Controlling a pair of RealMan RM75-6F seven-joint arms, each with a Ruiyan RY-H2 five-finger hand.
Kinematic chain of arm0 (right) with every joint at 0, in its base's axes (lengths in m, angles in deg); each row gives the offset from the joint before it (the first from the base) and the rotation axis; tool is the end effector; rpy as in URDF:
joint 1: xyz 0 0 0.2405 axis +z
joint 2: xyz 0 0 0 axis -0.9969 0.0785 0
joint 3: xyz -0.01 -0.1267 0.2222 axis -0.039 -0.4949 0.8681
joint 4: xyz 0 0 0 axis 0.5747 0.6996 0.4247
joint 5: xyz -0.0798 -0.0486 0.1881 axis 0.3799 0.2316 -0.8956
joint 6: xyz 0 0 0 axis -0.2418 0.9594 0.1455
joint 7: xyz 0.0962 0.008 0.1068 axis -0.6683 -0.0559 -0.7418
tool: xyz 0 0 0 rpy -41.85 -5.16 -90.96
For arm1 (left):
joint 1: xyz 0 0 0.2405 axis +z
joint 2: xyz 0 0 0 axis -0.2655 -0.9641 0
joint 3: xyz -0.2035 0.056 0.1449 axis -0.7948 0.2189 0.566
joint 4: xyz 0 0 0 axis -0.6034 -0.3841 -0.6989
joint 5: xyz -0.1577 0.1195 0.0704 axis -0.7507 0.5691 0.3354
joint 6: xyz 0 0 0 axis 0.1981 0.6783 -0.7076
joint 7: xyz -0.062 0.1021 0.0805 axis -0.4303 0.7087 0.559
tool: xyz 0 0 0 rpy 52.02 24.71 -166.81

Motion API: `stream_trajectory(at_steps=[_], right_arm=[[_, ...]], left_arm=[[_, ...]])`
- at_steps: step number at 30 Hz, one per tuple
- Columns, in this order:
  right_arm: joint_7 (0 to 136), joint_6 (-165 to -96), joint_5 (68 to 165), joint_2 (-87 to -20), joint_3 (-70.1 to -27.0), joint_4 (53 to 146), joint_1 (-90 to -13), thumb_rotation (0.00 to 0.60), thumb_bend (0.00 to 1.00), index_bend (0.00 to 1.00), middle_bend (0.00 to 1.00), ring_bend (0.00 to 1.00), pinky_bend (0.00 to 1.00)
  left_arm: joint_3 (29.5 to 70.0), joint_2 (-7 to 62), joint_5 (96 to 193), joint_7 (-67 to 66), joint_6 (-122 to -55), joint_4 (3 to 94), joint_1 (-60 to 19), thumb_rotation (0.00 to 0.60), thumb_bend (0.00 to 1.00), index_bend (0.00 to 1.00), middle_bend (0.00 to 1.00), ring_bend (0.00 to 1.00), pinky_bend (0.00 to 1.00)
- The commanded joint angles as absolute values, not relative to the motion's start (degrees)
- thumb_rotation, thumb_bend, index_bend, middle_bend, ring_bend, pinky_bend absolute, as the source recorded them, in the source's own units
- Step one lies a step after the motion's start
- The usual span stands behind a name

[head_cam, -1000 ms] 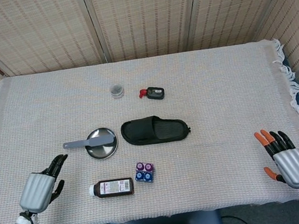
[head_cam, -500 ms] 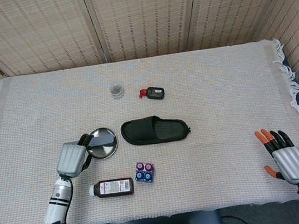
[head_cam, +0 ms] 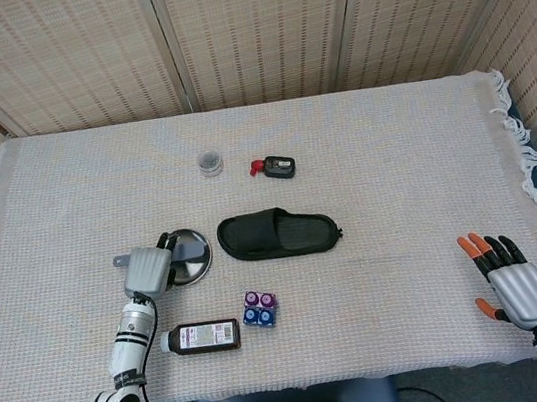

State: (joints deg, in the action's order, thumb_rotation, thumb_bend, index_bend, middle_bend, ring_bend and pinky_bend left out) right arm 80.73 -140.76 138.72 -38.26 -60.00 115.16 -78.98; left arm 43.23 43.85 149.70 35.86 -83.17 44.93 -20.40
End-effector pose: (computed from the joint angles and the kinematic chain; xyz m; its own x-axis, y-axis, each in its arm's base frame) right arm -0.3244 -0.1707 0.1065 0.5339 -0.2433 0.8098 -0.8423 -0.0687 0.5347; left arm -0.1938 0.3524 -0.0331 0.6720 0.0919 0.7348 0.7318 -0.2343 -0.6399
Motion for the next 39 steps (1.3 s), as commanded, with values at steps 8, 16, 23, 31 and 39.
stream_trajectory(at_steps=[8, 16, 23, 31, 39], right_arm=[[80.39, -140.78, 138.37, -37.84, -60.05, 115.35, -78.9, 0.6, 0.18, 0.0, 0.0, 0.0, 0.0], [80.54, -140.82, 137.95, -37.56, -60.1, 115.59, -78.96, 0.6, 0.18, 0.0, 0.0, 0.0, 0.0], [80.63, -140.75, 137.67, -37.65, -60.03, 115.51, -78.88, 0.6, 0.18, 0.0, 0.0, 0.0, 0.0], [80.57, -140.55, 137.48, -37.65, -60.08, 115.54, -78.76, 0.6, 0.18, 0.0, 0.0, 0.0, 0.0], [80.29, -140.73, 137.66, -37.53, -60.16, 115.59, -78.77, 0.6, 0.18, 0.0, 0.0, 0.0, 0.0]], left_arm=[[44.66, 46.68, 149.41, 37.38, -83.51, 40.31, -22.58, 0.6, 0.38, 0.27, 0.26, 0.88, 1.0], [45.02, 48.21, 149.44, 36.57, -83.85, 37.56, -23.67, 0.6, 0.38, 0.28, 0.27, 0.88, 1.0], [45.17, 49.0, 149.26, 36.04, -83.68, 35.9, -24.46, 0.6, 0.38, 0.28, 0.28, 0.88, 1.0], [45.6, 50.08, 149.79, 34.88, -83.67, 33.31, -25.26, 0.6, 0.38, 0.38, 0.39, 0.89, 1.0], [46.32, 50.28, 151.58, 33.34, -85.57, 32.71, -25.15, 0.6, 0.38, 0.5, 0.52, 0.89, 1.0]])
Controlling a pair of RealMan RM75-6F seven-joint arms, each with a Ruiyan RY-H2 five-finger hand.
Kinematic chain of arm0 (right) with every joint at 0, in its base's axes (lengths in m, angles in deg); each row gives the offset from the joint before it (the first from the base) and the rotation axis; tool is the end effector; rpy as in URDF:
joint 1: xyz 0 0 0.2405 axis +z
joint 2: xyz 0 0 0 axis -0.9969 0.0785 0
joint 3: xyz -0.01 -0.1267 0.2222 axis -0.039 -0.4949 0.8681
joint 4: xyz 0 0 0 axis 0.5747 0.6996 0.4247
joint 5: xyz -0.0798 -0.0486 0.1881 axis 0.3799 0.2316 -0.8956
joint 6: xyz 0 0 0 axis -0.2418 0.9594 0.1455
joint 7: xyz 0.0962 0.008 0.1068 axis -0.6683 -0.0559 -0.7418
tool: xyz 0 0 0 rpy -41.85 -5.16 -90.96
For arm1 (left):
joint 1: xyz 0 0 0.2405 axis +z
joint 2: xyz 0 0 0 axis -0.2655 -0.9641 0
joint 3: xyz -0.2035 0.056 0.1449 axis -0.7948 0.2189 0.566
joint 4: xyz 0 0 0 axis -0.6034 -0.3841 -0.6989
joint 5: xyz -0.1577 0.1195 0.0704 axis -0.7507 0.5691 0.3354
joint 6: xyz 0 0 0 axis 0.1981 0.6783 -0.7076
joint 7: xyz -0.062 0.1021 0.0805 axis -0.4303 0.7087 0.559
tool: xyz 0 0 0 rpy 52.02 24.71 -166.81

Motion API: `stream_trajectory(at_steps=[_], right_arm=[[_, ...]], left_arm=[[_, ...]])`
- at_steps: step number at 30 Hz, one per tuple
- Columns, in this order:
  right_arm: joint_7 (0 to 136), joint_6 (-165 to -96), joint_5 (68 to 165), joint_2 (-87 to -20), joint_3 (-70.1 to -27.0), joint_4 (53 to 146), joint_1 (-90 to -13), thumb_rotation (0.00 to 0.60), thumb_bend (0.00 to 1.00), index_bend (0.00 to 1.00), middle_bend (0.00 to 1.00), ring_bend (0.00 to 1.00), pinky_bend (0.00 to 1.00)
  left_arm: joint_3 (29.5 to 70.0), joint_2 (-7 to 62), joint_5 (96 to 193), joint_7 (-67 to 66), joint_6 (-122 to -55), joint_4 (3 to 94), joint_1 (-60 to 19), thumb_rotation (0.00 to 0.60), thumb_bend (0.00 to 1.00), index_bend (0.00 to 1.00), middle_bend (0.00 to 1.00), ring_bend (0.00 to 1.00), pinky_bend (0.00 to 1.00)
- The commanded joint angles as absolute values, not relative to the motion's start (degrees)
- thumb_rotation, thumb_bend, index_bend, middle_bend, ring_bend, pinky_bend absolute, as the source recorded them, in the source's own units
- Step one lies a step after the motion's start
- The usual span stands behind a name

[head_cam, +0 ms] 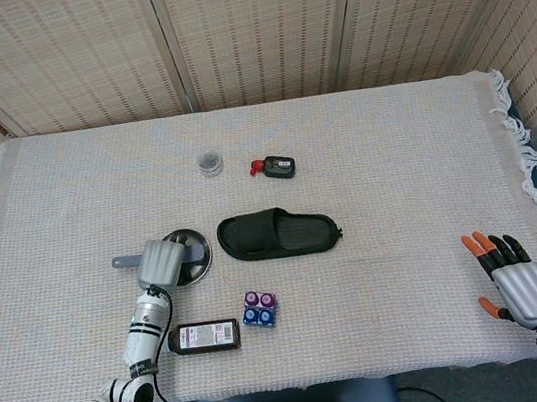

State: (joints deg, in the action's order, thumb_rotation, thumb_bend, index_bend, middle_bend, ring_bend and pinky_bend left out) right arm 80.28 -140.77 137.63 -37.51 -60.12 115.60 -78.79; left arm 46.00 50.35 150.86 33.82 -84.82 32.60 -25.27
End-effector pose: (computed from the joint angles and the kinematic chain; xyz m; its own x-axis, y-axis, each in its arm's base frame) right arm -0.3265 -0.1713 0.1109 0.5277 -0.2469 0.8127 -0.8446 -0.0507 0.5330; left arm -0.1883 0.3685 -0.0554 0.7312 0.0227 0.6818 0.6639 -0.2536 -0.7035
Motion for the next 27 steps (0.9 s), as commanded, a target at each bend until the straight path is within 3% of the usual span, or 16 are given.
stream_trajectory(at_steps=[1, 12, 19, 24, 27], right_arm=[[80.28, -140.7, 137.7, -37.55, -60.2, 115.59, -78.76, 0.6, 0.18, 0.0, 0.0, 0.0, 0.0], [78.64, -137.45, 140.19, -40.3, -58.87, 112.69, -74.69, 0.6, 0.19, 0.0, 0.0, 0.0, 0.0], [75.44, -127.08, 140.18, -46.28, -53.67, 106.51, -63.7, 0.6, 0.39, 0.0, 0.0, 0.0, 0.0], [73.26, -119.72, 140.31, -52.05, -52.26, 100.93, -56.53, 0.6, 0.64, 0.0, 0.0, 0.0, 0.0], [73.56, -116.09, 139.34, -55.39, -51.54, 98.41, -53.13, 0.6, 0.71, 0.0, 0.0, 0.0, 0.0]], left_arm=[[46.4, 50.22, 151.82, 33.21, -85.86, 32.81, -25.09, 0.6, 0.37, 0.52, 0.54, 0.89, 1.0], [46.66, 47.49, 153.64, 33.22, -88.41, 38.18, -24.44, 0.6, 0.37, 0.57, 0.59, 0.89, 1.0], [44.81, 46.34, 151.75, 37.49, -89.33, 42.98, -25.12, 0.6, 0.38, 0.57, 0.59, 0.89, 1.0], [44.74, 45.54, 152.41, 39.15, -89.98, 45.53, -25.88, 0.6, 0.37, 0.57, 0.59, 0.89, 1.0], [44.7, 45.52, 152.29, 40.18, -90.05, 46.49, -26.28, 0.6, 0.37, 0.57, 0.59, 0.89, 1.0]])
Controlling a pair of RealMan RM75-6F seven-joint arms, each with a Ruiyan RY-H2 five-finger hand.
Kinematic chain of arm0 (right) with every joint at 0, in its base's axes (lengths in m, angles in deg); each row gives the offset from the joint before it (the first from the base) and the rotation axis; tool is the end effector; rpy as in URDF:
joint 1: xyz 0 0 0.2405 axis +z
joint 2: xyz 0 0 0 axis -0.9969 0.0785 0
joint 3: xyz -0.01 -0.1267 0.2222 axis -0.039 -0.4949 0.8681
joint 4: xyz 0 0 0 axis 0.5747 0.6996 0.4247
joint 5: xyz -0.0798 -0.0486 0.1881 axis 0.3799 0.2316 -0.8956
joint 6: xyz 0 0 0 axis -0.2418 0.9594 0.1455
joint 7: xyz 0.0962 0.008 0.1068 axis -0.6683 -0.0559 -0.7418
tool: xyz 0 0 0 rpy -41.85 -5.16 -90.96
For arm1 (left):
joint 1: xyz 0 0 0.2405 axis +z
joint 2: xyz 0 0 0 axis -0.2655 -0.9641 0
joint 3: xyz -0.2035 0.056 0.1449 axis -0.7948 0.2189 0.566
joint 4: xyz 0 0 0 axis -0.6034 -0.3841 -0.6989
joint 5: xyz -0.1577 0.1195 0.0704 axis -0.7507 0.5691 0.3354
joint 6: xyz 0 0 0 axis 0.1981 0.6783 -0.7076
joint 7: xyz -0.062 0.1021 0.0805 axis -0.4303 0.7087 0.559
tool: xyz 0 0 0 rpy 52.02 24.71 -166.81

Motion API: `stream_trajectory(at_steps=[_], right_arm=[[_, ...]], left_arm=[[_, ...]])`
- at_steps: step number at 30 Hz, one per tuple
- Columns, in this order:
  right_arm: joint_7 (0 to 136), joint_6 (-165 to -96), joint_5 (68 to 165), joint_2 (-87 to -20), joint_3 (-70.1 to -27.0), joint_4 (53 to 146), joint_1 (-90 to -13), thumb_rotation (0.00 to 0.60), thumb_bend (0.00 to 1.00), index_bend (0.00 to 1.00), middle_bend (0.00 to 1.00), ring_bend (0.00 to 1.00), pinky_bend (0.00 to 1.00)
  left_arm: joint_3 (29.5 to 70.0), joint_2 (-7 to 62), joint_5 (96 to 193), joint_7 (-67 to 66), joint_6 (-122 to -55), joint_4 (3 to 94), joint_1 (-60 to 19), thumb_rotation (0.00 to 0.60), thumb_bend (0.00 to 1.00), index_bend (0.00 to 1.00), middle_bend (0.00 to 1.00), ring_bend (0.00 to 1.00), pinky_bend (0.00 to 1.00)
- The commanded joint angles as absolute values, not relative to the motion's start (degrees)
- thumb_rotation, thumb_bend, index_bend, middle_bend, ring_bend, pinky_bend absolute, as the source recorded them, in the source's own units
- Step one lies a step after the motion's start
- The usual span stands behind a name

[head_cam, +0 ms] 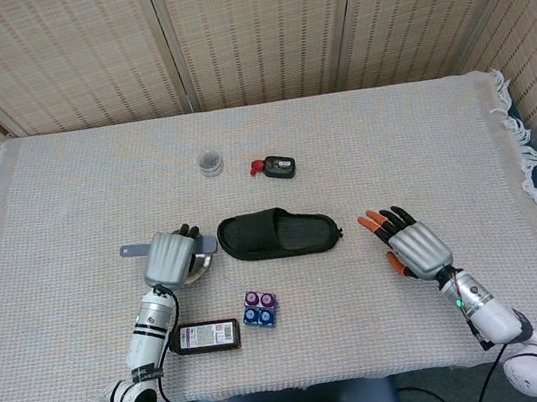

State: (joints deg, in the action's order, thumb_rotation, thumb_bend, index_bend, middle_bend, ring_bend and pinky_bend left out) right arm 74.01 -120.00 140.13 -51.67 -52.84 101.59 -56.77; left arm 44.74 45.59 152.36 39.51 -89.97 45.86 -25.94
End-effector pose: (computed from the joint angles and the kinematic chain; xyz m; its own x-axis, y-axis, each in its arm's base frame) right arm -0.2532 -0.3036 0.0202 0.5480 -0.2861 0.7860 -0.8148 -0.3949 0.4244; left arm -0.1445 0.3583 -0.0335 0.6946 -0.0818 0.7147 0.6667 -0.2998 -0.6823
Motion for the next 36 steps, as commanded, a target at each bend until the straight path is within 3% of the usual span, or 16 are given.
stream_trajectory(at_steps=[1, 10, 20, 36], right_arm=[[73.88, -115.21, 139.12, -56.23, -51.46, 97.86, -52.28, 0.6, 0.71, 0.0, 0.0, 0.0, 0.0], [78.93, -110.69, 135.92, -61.25, -51.28, 94.63, -47.62, 0.6, 0.78, 0.0, 0.0, 0.0, 0.0], [84.15, -107.55, 133.59, -62.79, -52.64, 93.74, -45.51, 0.6, 0.79, 0.0, 0.0, 0.0, 0.0], [89.22, -107.05, 130.26, -61.14, -54.89, 97.03, -44.4, 0.6, 0.8, 0.0, 0.0, 0.0, 0.0]], left_arm=[[44.62, 45.55, 152.18, 40.49, -90.03, 46.72, -26.44, 0.6, 0.37, 0.57, 0.59, 0.89, 1.0], [43.16, 46.51, 151.17, 41.52, -89.45, 47.02, -28.6, 0.6, 0.37, 0.56, 0.58, 0.89, 1.0], [42.35, 49.4, 149.89, 41.35, -88.02, 45.13, -30.81, 0.6, 0.37, 0.55, 0.57, 0.89, 1.0], [42.72, 54.23, 150.78, 39.0, -87.82, 40.1, -33.21, 0.6, 0.38, 0.54, 0.54, 0.91, 1.0]])
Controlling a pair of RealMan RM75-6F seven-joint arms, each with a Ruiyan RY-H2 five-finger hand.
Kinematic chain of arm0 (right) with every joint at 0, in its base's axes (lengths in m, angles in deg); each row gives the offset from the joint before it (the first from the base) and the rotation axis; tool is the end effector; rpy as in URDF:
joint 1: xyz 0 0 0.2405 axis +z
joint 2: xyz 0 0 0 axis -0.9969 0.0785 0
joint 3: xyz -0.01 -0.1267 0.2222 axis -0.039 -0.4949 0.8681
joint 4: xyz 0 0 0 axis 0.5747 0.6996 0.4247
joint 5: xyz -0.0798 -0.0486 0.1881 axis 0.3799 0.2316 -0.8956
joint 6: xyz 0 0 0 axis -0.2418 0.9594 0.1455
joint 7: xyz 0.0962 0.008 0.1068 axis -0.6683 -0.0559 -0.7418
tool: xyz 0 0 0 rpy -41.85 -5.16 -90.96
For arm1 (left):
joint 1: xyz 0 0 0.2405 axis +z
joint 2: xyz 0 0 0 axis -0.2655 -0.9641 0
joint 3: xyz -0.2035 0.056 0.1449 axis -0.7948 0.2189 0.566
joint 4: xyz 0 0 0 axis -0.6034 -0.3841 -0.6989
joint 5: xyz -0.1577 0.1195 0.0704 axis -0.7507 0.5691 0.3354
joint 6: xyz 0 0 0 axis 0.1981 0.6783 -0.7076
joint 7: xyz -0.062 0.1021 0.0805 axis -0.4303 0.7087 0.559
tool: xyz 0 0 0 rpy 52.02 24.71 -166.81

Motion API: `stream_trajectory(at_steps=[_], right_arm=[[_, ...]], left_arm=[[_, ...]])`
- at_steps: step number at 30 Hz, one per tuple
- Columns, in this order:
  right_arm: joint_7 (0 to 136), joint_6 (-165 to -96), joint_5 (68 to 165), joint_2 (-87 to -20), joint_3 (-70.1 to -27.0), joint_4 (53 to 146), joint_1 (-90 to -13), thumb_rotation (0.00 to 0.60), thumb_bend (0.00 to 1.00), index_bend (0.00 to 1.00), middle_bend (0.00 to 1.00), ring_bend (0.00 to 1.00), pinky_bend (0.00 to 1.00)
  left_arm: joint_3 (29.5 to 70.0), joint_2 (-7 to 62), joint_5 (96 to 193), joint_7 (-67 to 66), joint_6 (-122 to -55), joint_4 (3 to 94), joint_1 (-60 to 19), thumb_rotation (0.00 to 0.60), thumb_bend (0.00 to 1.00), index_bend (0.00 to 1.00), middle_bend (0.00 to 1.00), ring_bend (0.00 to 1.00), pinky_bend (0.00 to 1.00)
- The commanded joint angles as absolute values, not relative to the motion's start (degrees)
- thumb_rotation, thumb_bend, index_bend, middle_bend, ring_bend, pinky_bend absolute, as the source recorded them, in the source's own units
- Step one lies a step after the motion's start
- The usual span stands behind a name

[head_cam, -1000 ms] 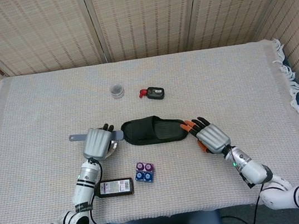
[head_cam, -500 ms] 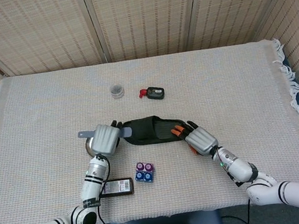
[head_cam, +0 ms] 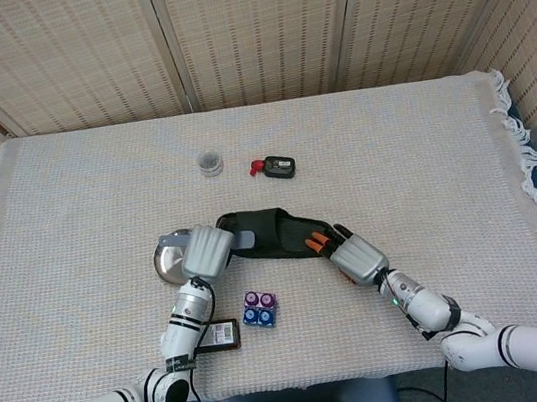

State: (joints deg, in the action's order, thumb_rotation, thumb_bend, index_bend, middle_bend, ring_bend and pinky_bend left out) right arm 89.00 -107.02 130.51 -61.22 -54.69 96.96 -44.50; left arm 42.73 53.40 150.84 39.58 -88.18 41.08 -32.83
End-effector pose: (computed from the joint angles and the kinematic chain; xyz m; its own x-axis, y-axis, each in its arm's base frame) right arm -0.2055 -0.3271 -0.0561 0.7305 -0.3377 0.5936 -0.6610 -0.5678 0.4905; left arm -0.0902 0.3638 -0.0716 0.6484 -0.0890 0.7561 0.6809 -0.3766 -0.6282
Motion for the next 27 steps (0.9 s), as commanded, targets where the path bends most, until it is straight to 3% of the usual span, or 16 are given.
stream_trajectory(at_steps=[1, 12, 27], right_arm=[[89.31, -107.09, 130.14, -61.12, -54.98, 97.05, -44.36, 0.6, 0.8, 0.0, 0.0, 0.0, 0.0], [89.39, -107.35, 129.37, -60.69, -55.97, 97.25, -43.89, 0.6, 0.8, 0.0, 0.0, 0.0, 0.0], [89.4, -108.05, 128.62, -59.61, -56.85, 97.97, -43.7, 0.6, 0.8, 0.0, 0.0, 0.0, 0.0]], left_arm=[[42.67, 54.68, 150.78, 38.65, -87.72, 39.62, -33.37, 0.6, 0.38, 0.54, 0.54, 0.91, 1.0], [42.8, 60.4, 154.54, 34.71, -90.53, 31.74, -35.19, 0.6, 0.38, 0.53, 0.53, 0.91, 1.0], [42.37, 60.57, 153.16, 35.45, -88.61, 26.31, -34.79, 0.6, 0.38, 0.53, 0.53, 0.91, 1.0]])
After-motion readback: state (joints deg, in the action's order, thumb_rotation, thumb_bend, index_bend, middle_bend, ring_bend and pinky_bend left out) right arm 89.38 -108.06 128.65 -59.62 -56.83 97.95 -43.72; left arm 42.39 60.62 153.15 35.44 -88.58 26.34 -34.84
